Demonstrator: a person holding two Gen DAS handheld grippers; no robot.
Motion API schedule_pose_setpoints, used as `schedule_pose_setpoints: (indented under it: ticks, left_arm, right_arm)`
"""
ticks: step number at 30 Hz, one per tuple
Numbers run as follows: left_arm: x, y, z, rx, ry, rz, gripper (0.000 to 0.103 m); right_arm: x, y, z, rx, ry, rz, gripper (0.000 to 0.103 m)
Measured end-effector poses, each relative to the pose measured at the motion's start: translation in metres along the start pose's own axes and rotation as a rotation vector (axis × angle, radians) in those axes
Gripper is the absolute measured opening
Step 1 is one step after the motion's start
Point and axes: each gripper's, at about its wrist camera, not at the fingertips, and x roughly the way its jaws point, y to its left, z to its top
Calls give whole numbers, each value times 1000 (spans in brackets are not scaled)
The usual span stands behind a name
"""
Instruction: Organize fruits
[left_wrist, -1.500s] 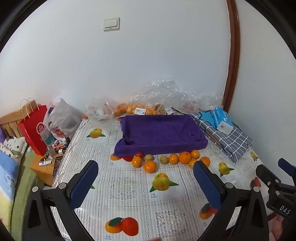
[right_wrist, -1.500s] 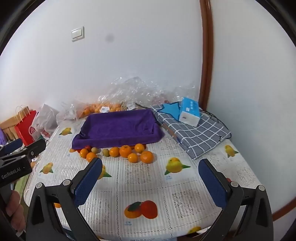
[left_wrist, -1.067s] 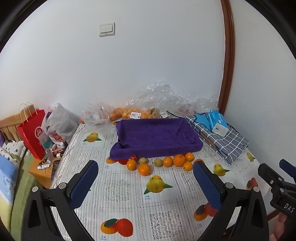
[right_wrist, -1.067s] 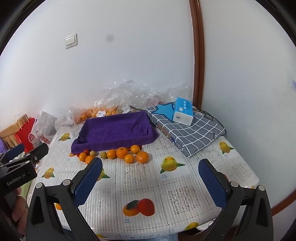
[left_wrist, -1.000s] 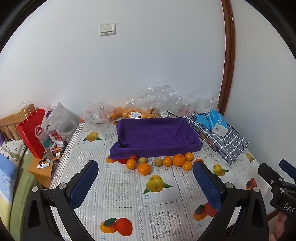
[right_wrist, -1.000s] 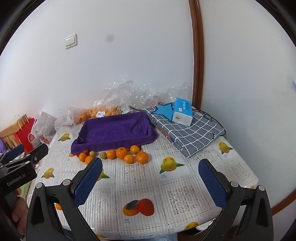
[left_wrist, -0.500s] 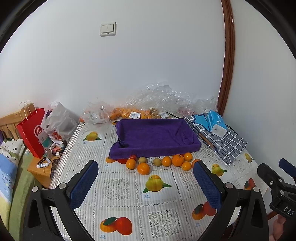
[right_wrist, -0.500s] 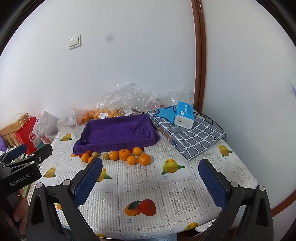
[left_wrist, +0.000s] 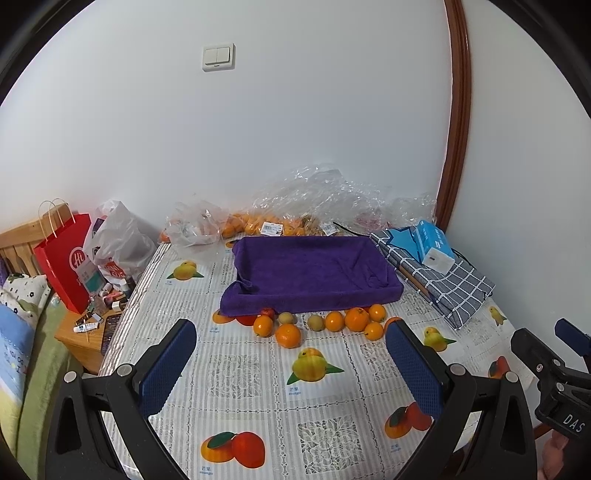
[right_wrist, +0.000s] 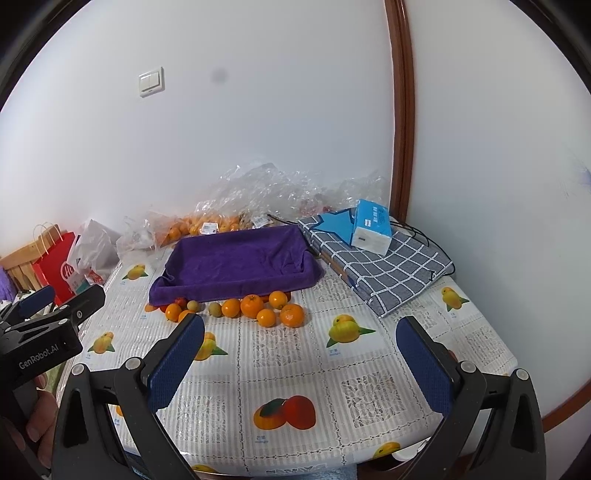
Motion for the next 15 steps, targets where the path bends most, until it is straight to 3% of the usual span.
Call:
schedule_pose_setpoints:
  ticks: [15]
  left_arm:
    - [-1,-1,1,-1,-2,-7,103]
  right_arm:
    - [-2,-1,-1,-7,-11,10,103]
